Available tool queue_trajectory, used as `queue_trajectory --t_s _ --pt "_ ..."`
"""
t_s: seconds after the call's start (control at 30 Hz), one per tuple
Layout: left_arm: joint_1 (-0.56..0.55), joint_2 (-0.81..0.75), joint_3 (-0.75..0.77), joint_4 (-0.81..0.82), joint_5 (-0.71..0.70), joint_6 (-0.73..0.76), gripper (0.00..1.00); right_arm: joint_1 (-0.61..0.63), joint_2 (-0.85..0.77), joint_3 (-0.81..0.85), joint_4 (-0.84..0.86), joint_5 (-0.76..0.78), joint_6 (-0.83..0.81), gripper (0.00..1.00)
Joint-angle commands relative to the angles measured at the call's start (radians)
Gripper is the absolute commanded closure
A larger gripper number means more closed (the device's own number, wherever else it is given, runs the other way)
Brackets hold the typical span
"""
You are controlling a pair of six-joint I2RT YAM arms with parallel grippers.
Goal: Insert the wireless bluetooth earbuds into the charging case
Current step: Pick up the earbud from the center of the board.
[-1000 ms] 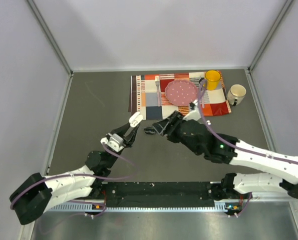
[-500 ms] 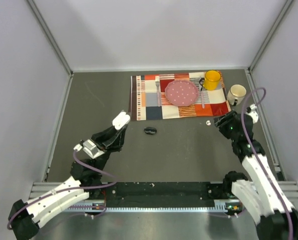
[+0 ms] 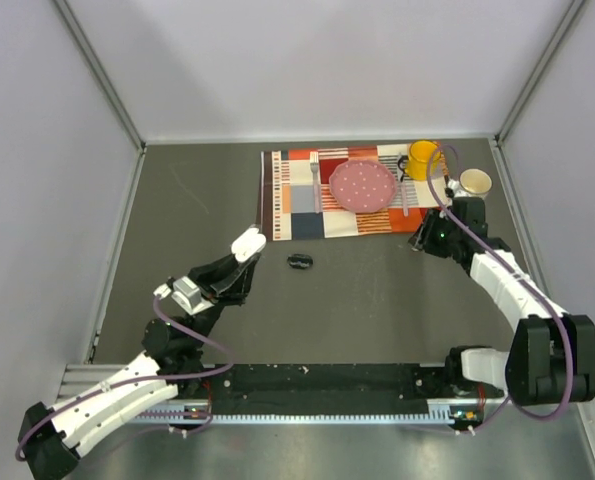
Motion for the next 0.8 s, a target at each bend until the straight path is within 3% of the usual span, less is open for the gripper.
queue_trajectory --t_s 0.0,0.2,0.43,0.6,0.77 --pt "-0.001 0.009 0.009 0.025 0.007 -0.009 1.0 0.062 0.08 0.108 0.005 0.079 -0.108 0.6" --pt "-0.001 0.0 0.008 0.023 0.011 -0.009 1.0 0.095 0.211 0.202 -0.02 0.21 -0.128 0.67" --pt "-0.003 -0.035 -0.002 -0.002 -0.016 0.001 1.0 0.095 0.332 0.254 -0.048 0.337 -0.101 0.61" --pt "-0.003 -0.037 -0.002 -0.009 -0.02 0.008 1.0 0.095 0.389 0.259 -0.049 0.319 -0.047 0.54" --pt "-0.003 -0.047 0.006 -0.043 -0.031 0.014 1.0 0.095 0.417 0.246 -0.049 0.273 -0.007 0.54"
